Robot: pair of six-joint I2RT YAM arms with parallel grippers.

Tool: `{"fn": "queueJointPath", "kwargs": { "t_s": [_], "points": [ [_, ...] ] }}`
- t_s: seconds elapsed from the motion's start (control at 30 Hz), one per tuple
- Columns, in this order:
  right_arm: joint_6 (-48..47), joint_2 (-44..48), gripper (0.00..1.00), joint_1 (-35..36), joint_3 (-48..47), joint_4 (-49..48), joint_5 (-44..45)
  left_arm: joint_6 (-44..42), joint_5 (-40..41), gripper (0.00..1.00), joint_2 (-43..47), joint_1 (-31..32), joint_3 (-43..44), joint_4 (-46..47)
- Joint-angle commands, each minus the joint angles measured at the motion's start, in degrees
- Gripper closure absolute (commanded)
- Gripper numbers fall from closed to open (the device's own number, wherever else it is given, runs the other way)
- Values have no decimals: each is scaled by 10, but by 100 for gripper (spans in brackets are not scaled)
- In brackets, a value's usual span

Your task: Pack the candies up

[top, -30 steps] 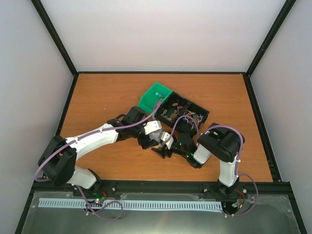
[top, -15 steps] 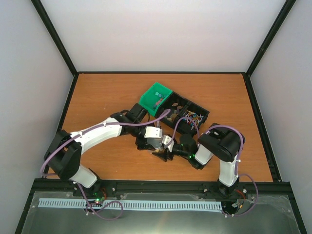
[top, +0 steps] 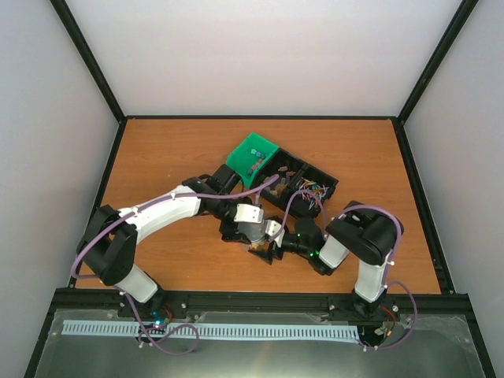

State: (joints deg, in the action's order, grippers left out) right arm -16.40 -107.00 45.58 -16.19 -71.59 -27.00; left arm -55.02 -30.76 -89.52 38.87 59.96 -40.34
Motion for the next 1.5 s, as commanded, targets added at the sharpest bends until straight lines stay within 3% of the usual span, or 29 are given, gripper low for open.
{"fn": "queueJointPath", "kwargs": {
  "t_s": [0.0, 0.27, 0.7, 0.83, 1.0, 1.47],
  "points": [
    [-33, 53, 0, -16, 16, 0, 23, 76, 61, 30, -30, -22, -16, -28],
    [-33, 144, 0, -32, 32, 90, 13, 114, 122, 27, -32, -57, -29, 5],
    [-26, 232, 0, -33, 28, 182, 23, 162, 114, 23, -21, -73, -5, -1],
    [-27, 244, 0, -34, 29, 193, 33, 166, 123, 16, -24, -76, -10, 2],
    [-27, 273, 0, -53, 4, 235, 40, 175, 133, 1, -21, -76, -9, 5],
    [-27, 446, 0, -122, -102, 457, -32, 201, 94, 0, 75, -77, 56, -99]
  ]
}}
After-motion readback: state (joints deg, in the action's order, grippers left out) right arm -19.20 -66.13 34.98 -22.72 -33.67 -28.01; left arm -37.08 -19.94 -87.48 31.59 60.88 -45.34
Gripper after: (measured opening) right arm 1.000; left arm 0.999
